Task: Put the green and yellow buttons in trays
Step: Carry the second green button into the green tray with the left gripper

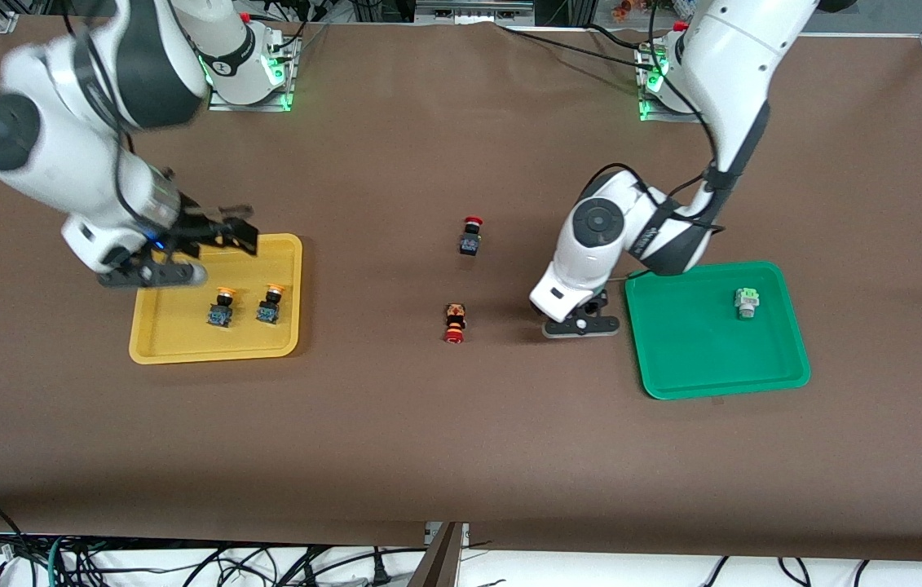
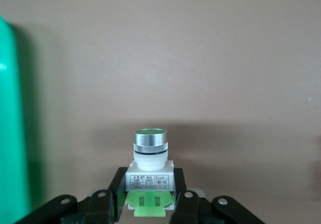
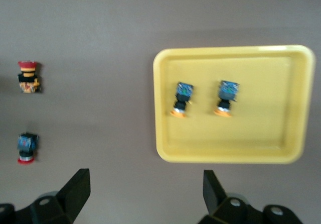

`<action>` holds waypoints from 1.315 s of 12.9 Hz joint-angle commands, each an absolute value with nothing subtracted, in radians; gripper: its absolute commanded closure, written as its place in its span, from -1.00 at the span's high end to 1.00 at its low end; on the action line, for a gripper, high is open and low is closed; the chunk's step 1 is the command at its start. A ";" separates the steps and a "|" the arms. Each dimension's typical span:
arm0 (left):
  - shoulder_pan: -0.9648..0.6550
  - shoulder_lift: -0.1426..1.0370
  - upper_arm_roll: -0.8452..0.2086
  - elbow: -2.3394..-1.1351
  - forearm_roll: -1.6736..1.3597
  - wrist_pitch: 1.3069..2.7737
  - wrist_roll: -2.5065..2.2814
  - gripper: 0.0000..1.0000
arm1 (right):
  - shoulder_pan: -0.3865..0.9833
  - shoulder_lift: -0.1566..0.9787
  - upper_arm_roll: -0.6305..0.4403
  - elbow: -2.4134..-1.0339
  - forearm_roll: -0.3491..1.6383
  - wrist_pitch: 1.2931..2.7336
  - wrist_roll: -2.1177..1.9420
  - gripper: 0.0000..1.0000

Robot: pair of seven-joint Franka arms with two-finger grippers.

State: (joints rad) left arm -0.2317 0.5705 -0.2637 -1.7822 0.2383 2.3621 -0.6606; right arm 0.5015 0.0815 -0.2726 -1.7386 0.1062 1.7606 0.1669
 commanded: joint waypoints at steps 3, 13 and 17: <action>-0.088 0.454 -0.240 -1.899 0.132 2.330 -0.272 -1.00 | 0.499 -0.084 -0.270 -1.822 0.015 1.691 0.173 0.98; -0.072 0.440 -0.046 -2.034 -0.074 2.339 0.175 -0.22 | 0.171 -0.072 -0.022 -1.776 -0.005 1.674 0.094 0.98; -0.074 0.390 -0.040 -1.970 -0.074 2.300 0.144 1.00 | 0.094 -0.077 0.060 -1.775 -0.006 1.674 0.095 0.98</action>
State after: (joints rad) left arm -0.0669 0.4591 -0.0464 -1.9858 -0.0455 2.3381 0.1443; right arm 0.1214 -0.0740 0.0347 -1.7901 0.0094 1.6837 0.1031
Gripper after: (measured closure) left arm 0.322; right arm 0.004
